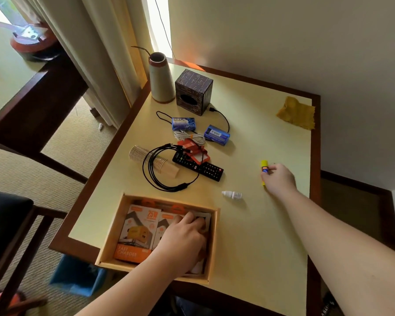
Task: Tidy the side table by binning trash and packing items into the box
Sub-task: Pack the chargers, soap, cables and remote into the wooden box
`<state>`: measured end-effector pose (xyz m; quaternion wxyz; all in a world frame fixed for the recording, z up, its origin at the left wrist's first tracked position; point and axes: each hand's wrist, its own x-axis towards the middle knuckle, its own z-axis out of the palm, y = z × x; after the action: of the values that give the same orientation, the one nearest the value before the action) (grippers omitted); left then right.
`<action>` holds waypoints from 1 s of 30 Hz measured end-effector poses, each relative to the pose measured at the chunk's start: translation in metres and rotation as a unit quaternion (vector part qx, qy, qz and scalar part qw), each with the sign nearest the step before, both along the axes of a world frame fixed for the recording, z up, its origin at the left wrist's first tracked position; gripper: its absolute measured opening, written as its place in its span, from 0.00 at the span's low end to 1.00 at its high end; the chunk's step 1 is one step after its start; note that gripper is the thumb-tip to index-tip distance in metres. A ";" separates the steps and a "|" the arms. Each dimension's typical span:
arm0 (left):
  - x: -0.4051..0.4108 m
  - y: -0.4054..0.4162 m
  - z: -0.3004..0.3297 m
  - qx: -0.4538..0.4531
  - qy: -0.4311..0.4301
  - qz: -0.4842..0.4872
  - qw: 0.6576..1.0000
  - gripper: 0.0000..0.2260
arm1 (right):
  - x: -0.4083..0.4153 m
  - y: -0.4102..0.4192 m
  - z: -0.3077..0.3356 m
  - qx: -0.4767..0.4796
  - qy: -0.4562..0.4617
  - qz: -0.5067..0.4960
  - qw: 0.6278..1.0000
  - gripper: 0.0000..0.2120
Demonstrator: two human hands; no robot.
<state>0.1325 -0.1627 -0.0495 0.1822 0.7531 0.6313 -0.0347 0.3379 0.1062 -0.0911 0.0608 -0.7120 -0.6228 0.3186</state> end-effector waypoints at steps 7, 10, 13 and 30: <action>-0.013 -0.017 0.010 0.033 -0.055 0.041 0.997 0.15 | -0.040 -0.040 -0.006 -0.016 0.073 0.091 0.993 0.15; -0.029 -0.043 0.023 0.072 -0.109 0.123 0.984 0.14 | -0.041 -0.050 -0.001 -0.003 0.081 0.080 0.993 0.13; -0.053 -0.069 0.026 0.101 -0.098 0.191 0.971 0.14 | -0.044 -0.069 0.021 0.053 0.121 0.058 0.990 0.12; -0.061 -0.084 0.017 -0.015 -0.029 0.234 0.972 0.24 | -0.103 -0.199 0.104 0.140 -0.187 0.748 0.621 0.05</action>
<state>0.0715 -0.2471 -0.0330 0.2147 0.5820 0.7840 0.0218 0.2349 -0.0933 0.0134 -0.2174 -0.0271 -0.9754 0.0228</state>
